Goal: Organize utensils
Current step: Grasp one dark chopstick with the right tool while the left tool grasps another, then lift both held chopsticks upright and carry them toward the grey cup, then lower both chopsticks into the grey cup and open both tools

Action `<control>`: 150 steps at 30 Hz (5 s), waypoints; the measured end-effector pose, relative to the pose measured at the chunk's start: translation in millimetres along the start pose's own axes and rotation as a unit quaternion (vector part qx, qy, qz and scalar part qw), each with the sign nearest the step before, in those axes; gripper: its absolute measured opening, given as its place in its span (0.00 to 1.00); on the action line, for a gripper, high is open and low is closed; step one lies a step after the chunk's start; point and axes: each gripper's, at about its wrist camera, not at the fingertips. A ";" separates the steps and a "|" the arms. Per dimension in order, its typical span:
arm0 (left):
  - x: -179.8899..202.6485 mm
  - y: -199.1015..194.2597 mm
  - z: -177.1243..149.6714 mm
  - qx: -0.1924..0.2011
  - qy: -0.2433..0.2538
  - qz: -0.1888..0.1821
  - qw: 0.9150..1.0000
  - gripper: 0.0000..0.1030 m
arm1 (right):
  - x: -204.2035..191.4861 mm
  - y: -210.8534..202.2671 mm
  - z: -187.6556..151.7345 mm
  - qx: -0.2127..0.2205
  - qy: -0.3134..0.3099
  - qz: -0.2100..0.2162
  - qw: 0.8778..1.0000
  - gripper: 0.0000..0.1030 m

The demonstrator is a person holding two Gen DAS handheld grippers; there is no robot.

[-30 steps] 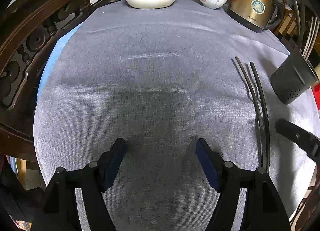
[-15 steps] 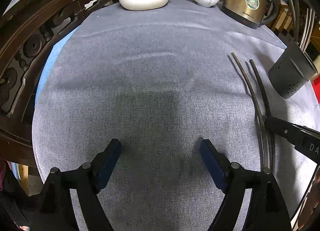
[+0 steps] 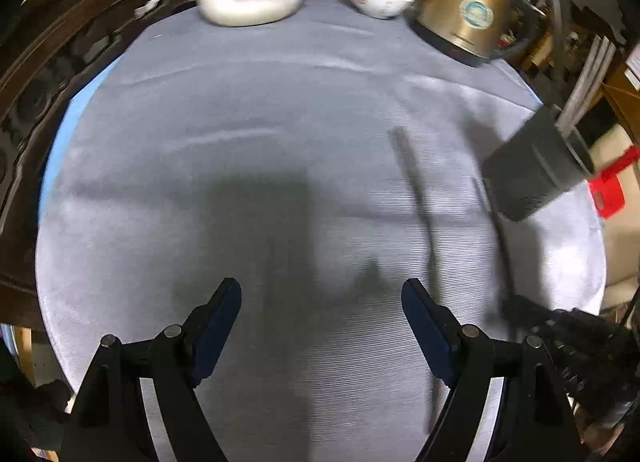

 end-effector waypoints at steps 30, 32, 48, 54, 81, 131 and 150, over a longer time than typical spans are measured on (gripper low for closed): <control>-14.0 22.3 -15.3 -0.098 0.078 0.036 0.991 0.10 | 15.6 -1.5 -10.9 -0.059 -0.025 0.025 0.998 0.10; -17.2 19.4 -9.3 -0.092 0.070 0.030 0.993 0.26 | 13.9 -2.6 -6.9 -0.062 -0.025 0.017 0.998 0.12; -7.4 48.0 54.6 -0.108 0.079 0.030 0.991 0.05 | -6.2 7.5 22.1 -0.073 -0.068 -0.054 0.994 0.09; -24.5 46.3 47.5 -0.127 0.072 0.000 0.989 0.05 | -19.5 10.6 21.6 -0.093 -0.116 -0.082 0.985 0.08; -52.2 -76.8 3.2 0.245 -0.049 -0.043 0.967 0.05 | -32.3 -109.6 -45.9 0.377 -0.023 -0.036 0.925 0.07; -58.3 -130.7 -61.0 0.267 -0.065 -0.050 0.960 0.05 | -18.9 -165.6 -128.0 0.439 -0.008 -0.019 0.898 0.07; 8.9 -188.3 -3.2 0.319 -0.002 -0.176 0.931 0.05 | 7.9 -227.1 -91.4 0.506 0.021 -0.021 0.862 0.07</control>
Point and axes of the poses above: each gripper's, at about its wrist camera, not at the fingertips, and y roughly the way its jaws point, x to its right, z to its top, and after that the axes turned 11 degrees about -x, right-handed
